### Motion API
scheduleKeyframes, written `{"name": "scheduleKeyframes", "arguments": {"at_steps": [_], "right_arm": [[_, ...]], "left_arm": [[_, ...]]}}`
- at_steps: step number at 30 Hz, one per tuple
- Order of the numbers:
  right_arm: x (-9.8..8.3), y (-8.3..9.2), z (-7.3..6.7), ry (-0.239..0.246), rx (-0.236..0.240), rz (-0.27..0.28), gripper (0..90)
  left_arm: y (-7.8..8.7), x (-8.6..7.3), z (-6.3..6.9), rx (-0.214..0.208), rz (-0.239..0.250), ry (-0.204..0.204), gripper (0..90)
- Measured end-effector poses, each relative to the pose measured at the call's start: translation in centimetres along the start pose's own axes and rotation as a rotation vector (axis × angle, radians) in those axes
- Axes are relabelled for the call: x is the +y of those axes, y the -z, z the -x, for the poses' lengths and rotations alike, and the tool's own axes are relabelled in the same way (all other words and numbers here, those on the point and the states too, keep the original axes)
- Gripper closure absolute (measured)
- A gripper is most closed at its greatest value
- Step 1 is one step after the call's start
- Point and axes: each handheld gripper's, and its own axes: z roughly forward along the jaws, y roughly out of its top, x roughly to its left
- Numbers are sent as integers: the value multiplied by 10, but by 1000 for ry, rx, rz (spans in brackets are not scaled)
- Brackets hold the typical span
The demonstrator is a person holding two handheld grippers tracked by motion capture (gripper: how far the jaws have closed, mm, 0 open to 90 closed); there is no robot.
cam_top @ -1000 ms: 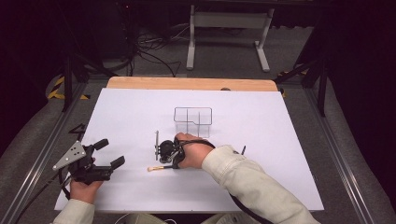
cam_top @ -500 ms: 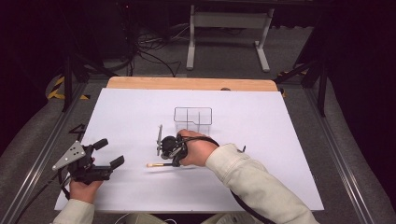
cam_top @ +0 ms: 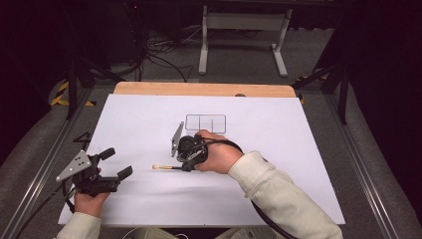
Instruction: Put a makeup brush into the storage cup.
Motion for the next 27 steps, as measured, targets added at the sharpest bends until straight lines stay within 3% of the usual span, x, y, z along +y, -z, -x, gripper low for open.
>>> {"name": "scheduleKeyframes", "arguments": {"at_steps": [6, 8, 12, 17, 27], "right_arm": [[-3, 12, -2, -5, -20, 72, 838], [-6, 20, -2, -19, -29, 136, 839], [-9, 26, -3, -27, -43, 176, 838], [-16, 39, -4, -45, -63, 268, 838], [-29, 50, -1, -95, -96, 386, 838]], "left_arm": [[0, 0, 0, 0, 0, 0, 4], [0, 0, 0, 0, 0, 0, 4], [0, 0, 0, 1, 2, 0, 4], [-1, 0, 0, 0, 1, 2, 4], [-1, 0, 1, 1, 0, 2, 4]]}}
